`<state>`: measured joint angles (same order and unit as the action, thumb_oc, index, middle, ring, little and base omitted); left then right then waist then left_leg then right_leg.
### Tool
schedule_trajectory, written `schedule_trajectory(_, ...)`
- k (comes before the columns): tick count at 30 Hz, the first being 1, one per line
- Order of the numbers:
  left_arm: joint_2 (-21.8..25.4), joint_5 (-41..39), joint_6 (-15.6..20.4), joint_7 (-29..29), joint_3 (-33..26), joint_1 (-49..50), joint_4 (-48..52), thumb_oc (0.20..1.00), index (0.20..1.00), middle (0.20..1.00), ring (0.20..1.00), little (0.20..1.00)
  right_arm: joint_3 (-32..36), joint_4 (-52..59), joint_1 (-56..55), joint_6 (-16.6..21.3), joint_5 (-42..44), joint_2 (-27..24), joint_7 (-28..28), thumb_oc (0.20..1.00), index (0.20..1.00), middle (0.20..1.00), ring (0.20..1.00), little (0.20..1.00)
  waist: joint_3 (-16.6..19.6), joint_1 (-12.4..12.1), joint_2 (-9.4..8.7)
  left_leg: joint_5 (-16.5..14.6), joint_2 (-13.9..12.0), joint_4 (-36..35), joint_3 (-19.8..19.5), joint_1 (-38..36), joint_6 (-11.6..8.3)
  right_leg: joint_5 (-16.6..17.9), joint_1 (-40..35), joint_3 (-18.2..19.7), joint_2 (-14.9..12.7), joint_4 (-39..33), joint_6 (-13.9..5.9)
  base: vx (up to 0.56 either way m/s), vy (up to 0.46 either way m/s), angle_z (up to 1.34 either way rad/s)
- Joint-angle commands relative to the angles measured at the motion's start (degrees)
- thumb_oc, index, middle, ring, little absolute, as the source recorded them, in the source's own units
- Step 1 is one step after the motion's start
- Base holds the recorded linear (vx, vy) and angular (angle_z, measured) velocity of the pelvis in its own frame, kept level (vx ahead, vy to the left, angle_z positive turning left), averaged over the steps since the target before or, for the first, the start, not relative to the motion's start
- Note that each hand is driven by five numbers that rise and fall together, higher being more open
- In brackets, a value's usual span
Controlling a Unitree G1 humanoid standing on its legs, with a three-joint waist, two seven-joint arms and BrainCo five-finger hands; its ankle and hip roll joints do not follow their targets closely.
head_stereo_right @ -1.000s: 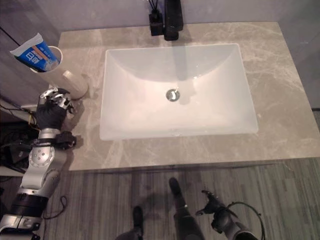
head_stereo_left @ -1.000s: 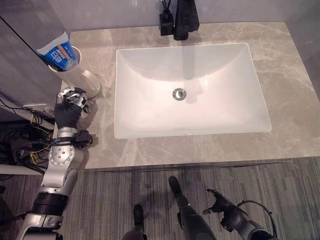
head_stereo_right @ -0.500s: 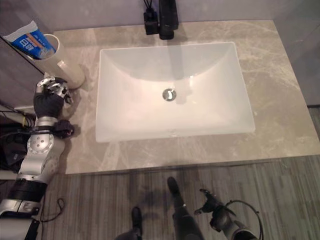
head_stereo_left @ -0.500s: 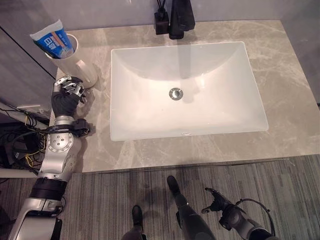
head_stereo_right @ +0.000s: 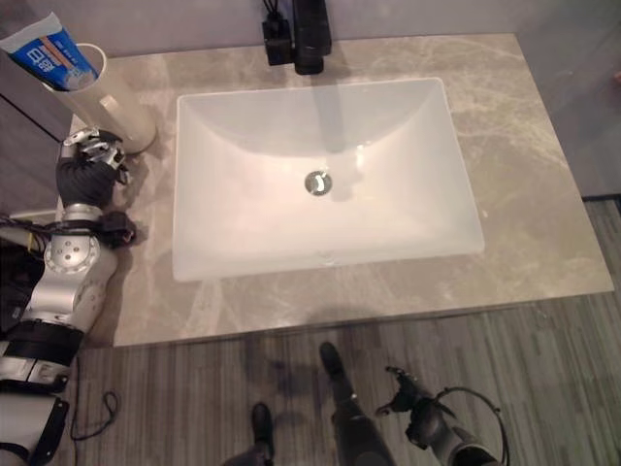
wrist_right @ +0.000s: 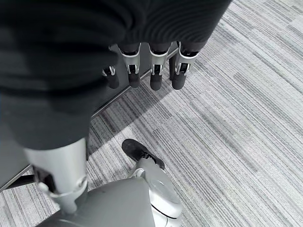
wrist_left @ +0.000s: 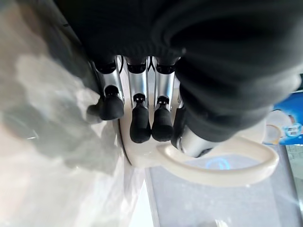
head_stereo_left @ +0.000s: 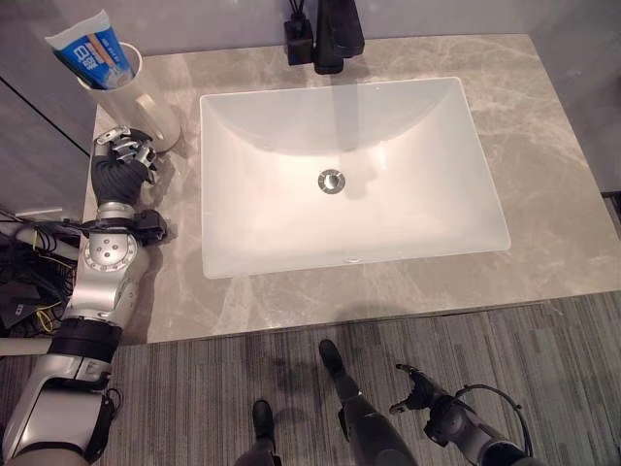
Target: Put brush and paste in cup on sink, flatten towel.
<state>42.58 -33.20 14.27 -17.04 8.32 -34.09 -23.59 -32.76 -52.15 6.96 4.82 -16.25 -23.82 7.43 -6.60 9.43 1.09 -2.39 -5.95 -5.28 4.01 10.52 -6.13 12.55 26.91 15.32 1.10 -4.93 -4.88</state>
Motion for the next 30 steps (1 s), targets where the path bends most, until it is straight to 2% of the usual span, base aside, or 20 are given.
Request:
schedule_trajectory(1, 1.8, 1.4, -0.5, -0.3, 3.0, -1.0, -1.7, 0.2, 0.2, 0.2, 0.2, 0.2, -1.9, 0.4, -1.9, 0.8, 1.4, -0.8, 0.4, 1.0, 1.0, 1.0, 1.0, 1.0, 1.3, 0.3, -0.94, 1.1, -0.7, 0.3, -0.4, -7.5, -1.4, 0.4, 1.7, -1.2, -5.4, -0.1, -6.17, 0.0, 0.0, 0.0)
schedule_trajectory(20, 1.0, 1.8, -1.0, -2.3, 4.5, -5.9, -9.4, 0.2, 0.2, 0.2, 0.2, 0.2, -2.8, 0.8, -4.1, 1.0, 1.0, -0.7, -0.1, 1.0, 1.0, 1.0, 1.0, 1.0, 3.4, 1.6, -0.19, 0.7, -1.3, 0.3, 0.7, -8.8, -1.98, 0.1, 1.7, -0.5, -4.9, -0.1, -6.26, 0.01, 0.0, -0.04)
schedule_trajectory(30, 0.3, 2.0, -0.8, -2.6, 5.1, -6.2, -8.5, 0.2, 0.2, 0.2, 0.2, 0.2, -2.7, 0.6, -3.9, 0.9, 1.4, -0.4, 0.3, 1.0, 1.0, 1.0, 1.0, 1.0, 3.6, 1.5, -0.2, 0.6, -1.4, 0.3, 0.5, -8.5, -2.08, 0.1, 1.6, -1.1, -4.9, -0.1, -6.17, 0.0, 0.0, 0.0)
